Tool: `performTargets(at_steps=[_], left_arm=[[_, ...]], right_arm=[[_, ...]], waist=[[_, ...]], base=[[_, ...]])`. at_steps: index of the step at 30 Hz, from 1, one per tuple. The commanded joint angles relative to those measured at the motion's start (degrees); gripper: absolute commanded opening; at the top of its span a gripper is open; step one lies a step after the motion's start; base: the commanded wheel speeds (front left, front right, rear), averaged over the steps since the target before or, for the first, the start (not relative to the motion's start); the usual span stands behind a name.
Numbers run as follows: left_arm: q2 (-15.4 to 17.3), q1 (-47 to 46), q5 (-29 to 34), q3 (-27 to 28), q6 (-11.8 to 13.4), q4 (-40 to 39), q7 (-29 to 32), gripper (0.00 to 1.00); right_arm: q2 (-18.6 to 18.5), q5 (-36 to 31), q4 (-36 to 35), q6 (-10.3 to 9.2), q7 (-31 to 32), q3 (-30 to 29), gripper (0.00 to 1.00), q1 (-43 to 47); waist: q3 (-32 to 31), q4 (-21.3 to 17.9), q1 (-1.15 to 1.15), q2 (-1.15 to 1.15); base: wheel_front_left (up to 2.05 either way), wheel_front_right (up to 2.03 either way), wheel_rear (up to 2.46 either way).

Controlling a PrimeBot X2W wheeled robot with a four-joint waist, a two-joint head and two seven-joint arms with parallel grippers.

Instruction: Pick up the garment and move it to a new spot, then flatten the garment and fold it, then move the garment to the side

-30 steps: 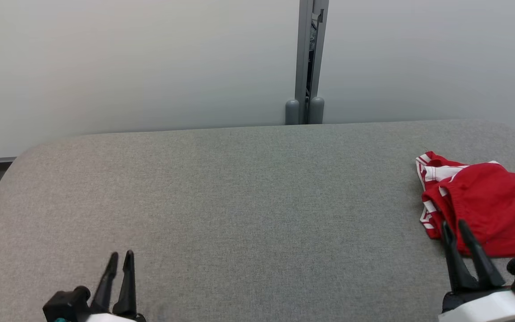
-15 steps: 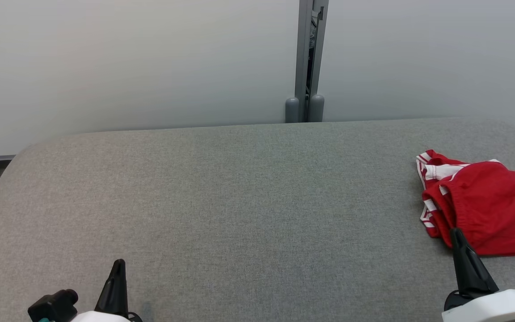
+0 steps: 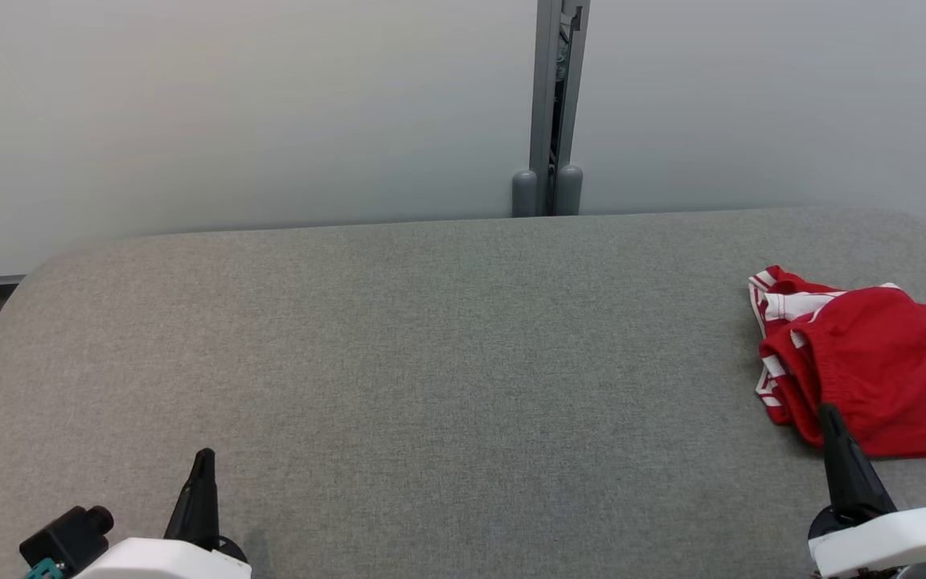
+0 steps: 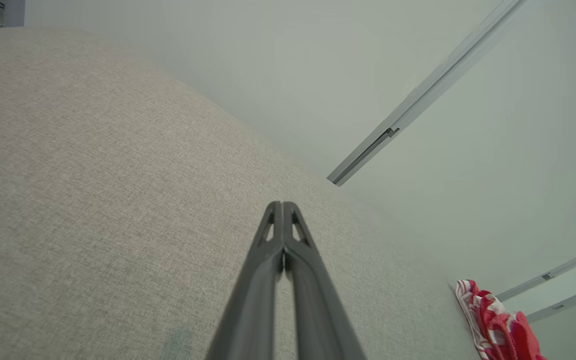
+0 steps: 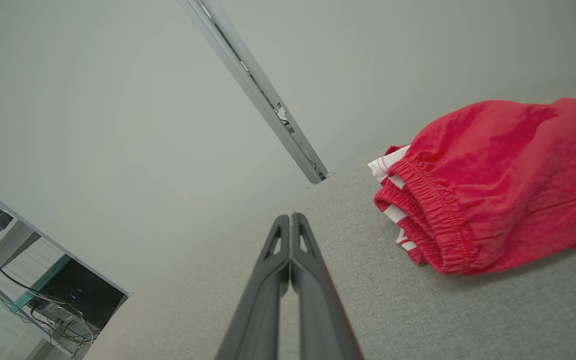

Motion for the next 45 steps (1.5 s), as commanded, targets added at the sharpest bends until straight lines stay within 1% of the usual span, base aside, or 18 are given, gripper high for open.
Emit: performTargets(at_steps=[1, 20, 45], left_arm=[[0.26, -2.06, -1.49, 0.92, -0.56, -0.72, 0.38, 0.0], [-1.29, -3.82, -12.65, 4.61, -3.29, -0.47, 4.14, 0.0], [-2.93, -5.74, -24.41, 8.53, -6.24, -0.13, 8.16, 0.0]], right_arm=[[-0.3, 1.88, -0.39, 0.01, 0.36, -0.48, 0.0, -1.79], [0.37, 15.36, 1.69, 0.01, 3.06, -1.92, 0.0, -3.74], [1.14, 29.59, 3.92, 0.01, 6.04, -3.52, 0.0, -5.8]], waist=[[0.03, -0.01, 0.0, 0.0], [0.62, -0.1, 0.0, 0.0], [1.4, -0.22, 0.0, 0.0]], base=[[0.0, 0.0, 0.0], [0.0, 0.0, 0.0], [0.0, 0.0, 0.0]])
